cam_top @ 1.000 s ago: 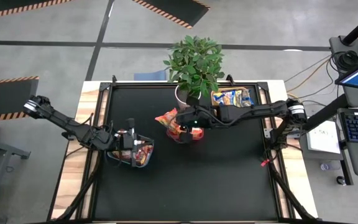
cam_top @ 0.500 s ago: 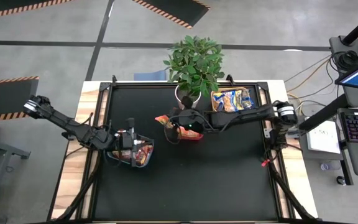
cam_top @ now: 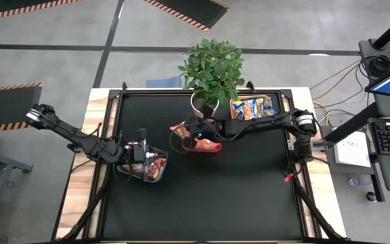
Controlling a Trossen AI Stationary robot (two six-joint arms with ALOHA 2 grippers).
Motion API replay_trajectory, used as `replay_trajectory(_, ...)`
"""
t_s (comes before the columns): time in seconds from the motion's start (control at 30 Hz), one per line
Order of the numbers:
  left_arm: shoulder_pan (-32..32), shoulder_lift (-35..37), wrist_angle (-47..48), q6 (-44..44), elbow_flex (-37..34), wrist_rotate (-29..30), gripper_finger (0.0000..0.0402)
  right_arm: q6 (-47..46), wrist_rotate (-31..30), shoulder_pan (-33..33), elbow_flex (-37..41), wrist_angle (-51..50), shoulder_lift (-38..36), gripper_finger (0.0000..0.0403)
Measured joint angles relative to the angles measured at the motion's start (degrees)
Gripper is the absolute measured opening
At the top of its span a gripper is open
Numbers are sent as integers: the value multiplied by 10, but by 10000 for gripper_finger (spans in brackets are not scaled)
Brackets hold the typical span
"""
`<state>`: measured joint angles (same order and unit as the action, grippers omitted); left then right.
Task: Sort Maruchan noodles
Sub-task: Put the orange noodle pack into the red bin
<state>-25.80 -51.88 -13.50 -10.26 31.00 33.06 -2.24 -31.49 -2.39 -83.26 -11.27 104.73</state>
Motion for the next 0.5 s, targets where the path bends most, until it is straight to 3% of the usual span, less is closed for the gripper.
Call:
replay_trajectory(0.13,0,0,1,0,0,0,0,-12,1,0,0,-50,8,12)
replay_trajectory(0.5,0,0,4,0,0,0,0,-13,-2,4,1,-57,37,12)
